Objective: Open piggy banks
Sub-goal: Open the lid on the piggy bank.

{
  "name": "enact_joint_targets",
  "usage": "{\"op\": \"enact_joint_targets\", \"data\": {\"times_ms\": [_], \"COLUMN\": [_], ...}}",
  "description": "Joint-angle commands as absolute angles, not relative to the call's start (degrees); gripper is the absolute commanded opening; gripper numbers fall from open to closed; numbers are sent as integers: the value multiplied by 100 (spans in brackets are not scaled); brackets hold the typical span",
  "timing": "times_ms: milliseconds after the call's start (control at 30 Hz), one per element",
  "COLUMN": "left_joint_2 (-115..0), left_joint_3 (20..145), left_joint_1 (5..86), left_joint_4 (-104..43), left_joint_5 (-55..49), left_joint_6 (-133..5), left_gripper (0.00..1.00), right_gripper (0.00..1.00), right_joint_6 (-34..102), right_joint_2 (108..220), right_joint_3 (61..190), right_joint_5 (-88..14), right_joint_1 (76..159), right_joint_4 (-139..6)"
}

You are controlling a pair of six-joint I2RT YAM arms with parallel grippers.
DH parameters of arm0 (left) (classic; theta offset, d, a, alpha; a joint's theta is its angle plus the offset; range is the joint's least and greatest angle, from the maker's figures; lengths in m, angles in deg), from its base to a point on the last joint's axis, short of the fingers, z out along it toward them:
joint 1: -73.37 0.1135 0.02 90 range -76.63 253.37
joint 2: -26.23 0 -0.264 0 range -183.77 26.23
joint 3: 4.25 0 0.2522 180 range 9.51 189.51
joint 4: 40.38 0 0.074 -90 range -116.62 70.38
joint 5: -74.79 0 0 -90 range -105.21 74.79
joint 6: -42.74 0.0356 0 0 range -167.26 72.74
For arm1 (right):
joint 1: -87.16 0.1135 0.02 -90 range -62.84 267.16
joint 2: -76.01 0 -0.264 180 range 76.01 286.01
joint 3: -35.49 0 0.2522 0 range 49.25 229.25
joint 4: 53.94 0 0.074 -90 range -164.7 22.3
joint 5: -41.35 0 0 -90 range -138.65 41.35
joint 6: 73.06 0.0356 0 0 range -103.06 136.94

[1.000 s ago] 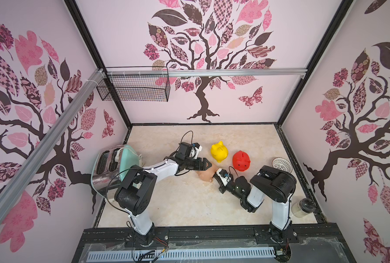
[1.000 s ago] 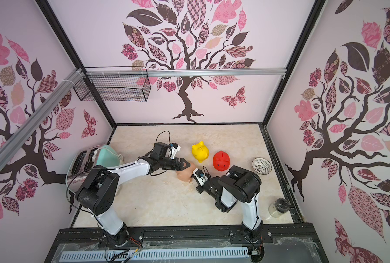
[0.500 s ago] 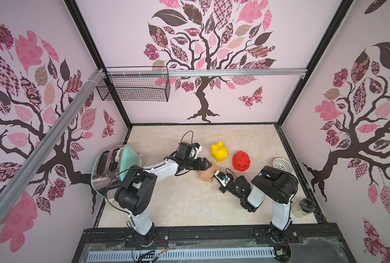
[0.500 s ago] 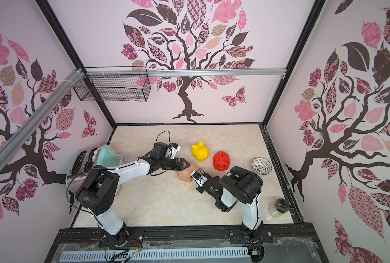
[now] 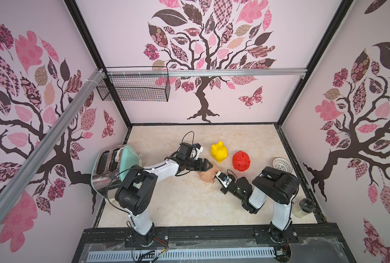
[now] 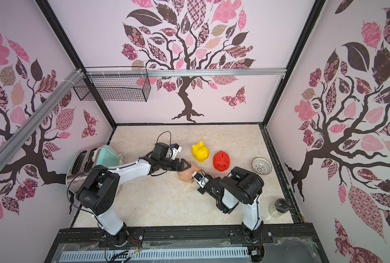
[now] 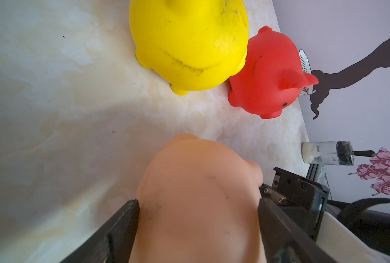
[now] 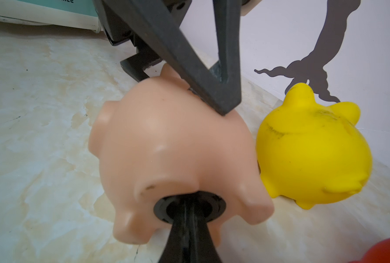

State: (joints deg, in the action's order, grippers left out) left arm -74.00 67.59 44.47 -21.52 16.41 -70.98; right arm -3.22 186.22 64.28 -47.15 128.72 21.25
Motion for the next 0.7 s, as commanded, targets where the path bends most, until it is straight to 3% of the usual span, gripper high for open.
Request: {"op": "enact_joint_targets", "data": {"times_ms": [0,667], "left_joint_2": [-7766,-7783], "left_joint_3": [6576,6584], "left_joint_1": [4446,4446], "left_joint_4": [-1291,-1289], "left_joint_5": [1151,1151], "left_joint_6": [-6932,-6925], "left_gripper": [85,85], "right_gripper": [0,0], "right_joint_6": [-182,763], "right_joint_2": [18561,18278], "right_joint_3": [6291,5829], "right_joint_5": [-4793,-4786], "right_joint_1": [12910,12909], "right_joint_4": [2169,2751]}}
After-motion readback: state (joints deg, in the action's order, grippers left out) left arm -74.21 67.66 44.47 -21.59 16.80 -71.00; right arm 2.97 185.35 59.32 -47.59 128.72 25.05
